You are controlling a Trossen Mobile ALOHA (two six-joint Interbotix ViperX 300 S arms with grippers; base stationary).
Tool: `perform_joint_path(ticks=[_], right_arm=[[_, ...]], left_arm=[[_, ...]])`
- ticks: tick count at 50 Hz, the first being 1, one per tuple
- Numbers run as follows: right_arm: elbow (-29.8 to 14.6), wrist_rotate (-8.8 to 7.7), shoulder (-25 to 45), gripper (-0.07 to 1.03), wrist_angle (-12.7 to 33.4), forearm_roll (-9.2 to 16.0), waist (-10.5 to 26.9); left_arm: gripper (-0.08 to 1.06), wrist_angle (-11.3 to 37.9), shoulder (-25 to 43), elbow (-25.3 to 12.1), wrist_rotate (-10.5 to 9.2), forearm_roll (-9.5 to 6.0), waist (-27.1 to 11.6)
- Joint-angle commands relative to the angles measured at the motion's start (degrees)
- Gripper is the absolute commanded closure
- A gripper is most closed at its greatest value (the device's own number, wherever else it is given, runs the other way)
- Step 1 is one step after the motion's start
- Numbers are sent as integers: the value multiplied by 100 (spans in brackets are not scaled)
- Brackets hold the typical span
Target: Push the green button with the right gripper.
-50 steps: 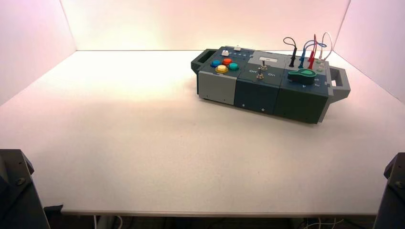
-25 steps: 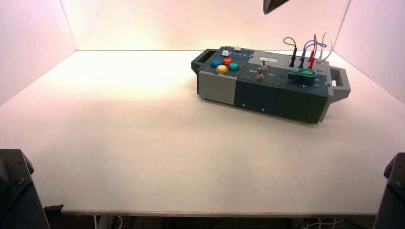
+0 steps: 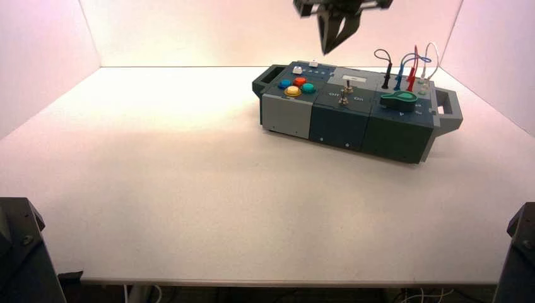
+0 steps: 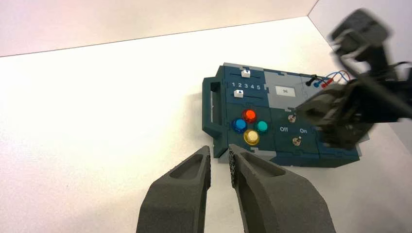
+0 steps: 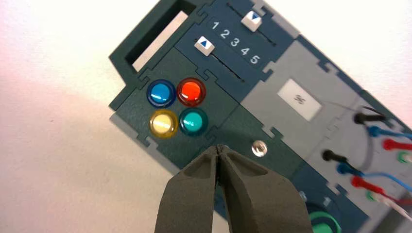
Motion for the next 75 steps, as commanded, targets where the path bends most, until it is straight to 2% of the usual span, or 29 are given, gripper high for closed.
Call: perform_joint_path(ticks=[1, 20, 50, 75], right_arm=[[-255, -18, 97, 98, -35, 26, 35], [-510, -97, 659, 98, -35, 105, 44], [-835, -132, 1292, 98, -26, 149, 79], [-844, -132, 1230, 98, 0, 211, 88]], left_arm=[[74, -26, -88, -193, 26, 0, 18], [74, -26, -97, -193, 35, 9, 35], [74, -26, -97, -193, 35, 0, 53], [74, -26, -62, -237, 26, -9, 141]])
